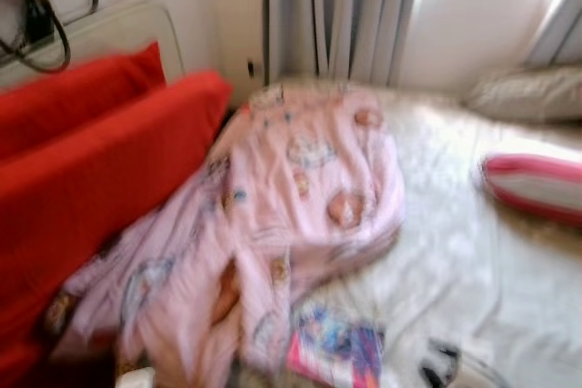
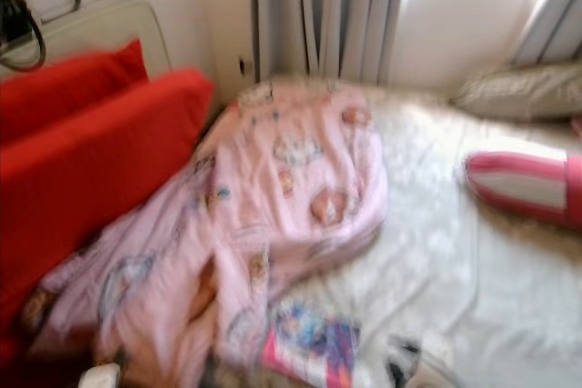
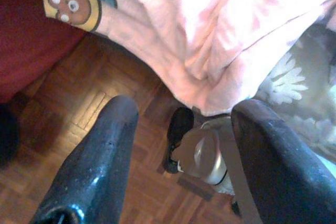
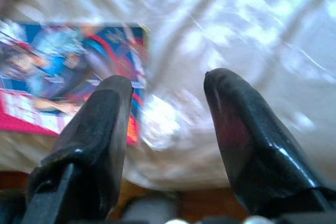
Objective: Clean up the room
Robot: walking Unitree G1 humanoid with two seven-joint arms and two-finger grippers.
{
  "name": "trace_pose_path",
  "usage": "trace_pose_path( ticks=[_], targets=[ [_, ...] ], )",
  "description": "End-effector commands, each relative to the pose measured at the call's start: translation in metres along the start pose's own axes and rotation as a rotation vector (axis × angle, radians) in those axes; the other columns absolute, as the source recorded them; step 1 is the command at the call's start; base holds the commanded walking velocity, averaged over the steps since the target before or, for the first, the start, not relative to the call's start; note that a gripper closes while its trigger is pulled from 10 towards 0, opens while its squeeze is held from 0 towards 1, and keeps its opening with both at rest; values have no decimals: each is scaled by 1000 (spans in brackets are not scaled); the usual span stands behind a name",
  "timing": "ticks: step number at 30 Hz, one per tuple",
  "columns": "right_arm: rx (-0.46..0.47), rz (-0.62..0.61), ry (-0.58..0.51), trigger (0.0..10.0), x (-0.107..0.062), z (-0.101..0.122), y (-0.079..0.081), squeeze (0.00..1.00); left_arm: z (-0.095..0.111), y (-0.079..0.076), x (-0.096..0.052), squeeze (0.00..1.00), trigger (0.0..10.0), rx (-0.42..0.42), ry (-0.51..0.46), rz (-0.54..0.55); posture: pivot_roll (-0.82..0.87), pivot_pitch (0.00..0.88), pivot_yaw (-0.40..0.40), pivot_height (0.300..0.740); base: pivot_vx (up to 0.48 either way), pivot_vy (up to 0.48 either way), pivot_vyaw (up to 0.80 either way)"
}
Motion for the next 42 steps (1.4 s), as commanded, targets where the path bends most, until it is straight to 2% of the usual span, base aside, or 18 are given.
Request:
trace_pose_path(
  ticks=[1, 2, 4, 5, 6, 7, 11, 15, 18, 19, 20, 21, 23, 29, 35, 39, 42],
  targets=[
    [-6, -15, 5, 10000, -3, -4, -6, 0, 9, -10, 4, 0, 10000, 4, -38, -32, 75, 0, -21, 740, 0, 0, 0],
    [3, -10, -24, 10000, -2, 1, -5, 0, 20, -17, 7, 0, 10000, -1, -80, -51, 77, 0, -19, 740, 0, 0, 0],
    [0, -6, -35, 10000, -2, 3, -5, 0, 24, -21, 8, 0, 10000, -2, -97, -58, 81, 0, -21, 740, 0, 0, 0],
    [-3, -2, -46, 10000, -1, 5, -4, 0, 29, -28, 10, 0, 10000, 1, -116, -68, 80, 0, -24, 740, 0, 0, 0],
    [-22, 4, -65, 10000, -1, 9, -5, 0, 39, -42, 13, 0, 10000, 13, -151, -91, 67, 0, -23, 740, 0, 0, 0],
    [-27, 7, -83, 10000, -1, 12, -5, 0, 45, -47, 14, 0, 10000, 10, -182, -101, 65, 0, -23, 740, 0, 0, 0],
    [-31, 12, -117, 10000, -2, 17, -6, 0, 58, -56, 15, 0, 10000, 1, -245, -123, 48, 0, -21, 740, 0, 0, 0],
    [-74, 19, -173, 10000, -2, 28, -7, 0, 105, -70, 9, 0, 10000, 7, -462, -206, 18, 0, -26, 740, 0, 0, 0],
    [-111, 41, -268, 10000, 5, 49, 20, 0, 129, -82, 0, 0, 10000, 50, -597, -258, 20, 0, -17, 740, 0, 0, 0],
    [-122, 32, -277, 10000, 4, 51, 19, 0, 132, -84, -2, 0, 10000, 52, -617, -262, 24, 0, -16, 740, 0, 0, 0],
    [-122, 32, -277, 10000, 4, 51, 19, 0, 132, -84, -2, 0, 10000, 52, -617, -262, 24, 0, -16, 740, 0, 0, 0],
    [-175, 39, -312, 10000, 4, 59, 22, 0, 139, -88, -5, 0, 10000, 54, -650, -271, 32, 0, -11, 740, 0, 0, 0],
    [-196, 53, -346, 10000, 4, 66, 27, 0, 143, -90, -8, 0, 10000, 56, -670, -278, 34, 0, -7, 740, 0, 0, 0],
    [-189, 56, -429, 10000, 3, 86, 32, 0, 148, -96, -14, 0, 10000, 78, -709, -307, 50, 0, -14, 736, 0, 0, 0],
    [-229, 87, -441, 10000, 3, 93, 36, 0, 149, -100, -14, 0, 10000, 70, -706, -314, 62, 0, -19, 701, 0, 0, 0],
    [-240, 110, -457, 10000, 5, 99, 47, 0, 149, -101, -15, 0, 10000, 67, -712, -321, 95, 0, -48, 676, 0, 0, 0],
    [-241, 133, -475, 10000, 4, 97, 54, 0, 149, -97, -18, 0, 10000, 62, -718, -314, 109, 0, -52, 676, 0, 0, 0]
  ],
)
Point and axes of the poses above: a point about 5 cm out from each wrist's last joint towards the gripper, its own x axis pointing out of the wrist towards the gripper, its own z axis along the axis of the wrist's last joint, y = z × x, the point moved 2 cm from there along x, pointing out of the wrist towards the gripper, and after that the axes turned 4 degrees about -x, right-handed, at the moved point
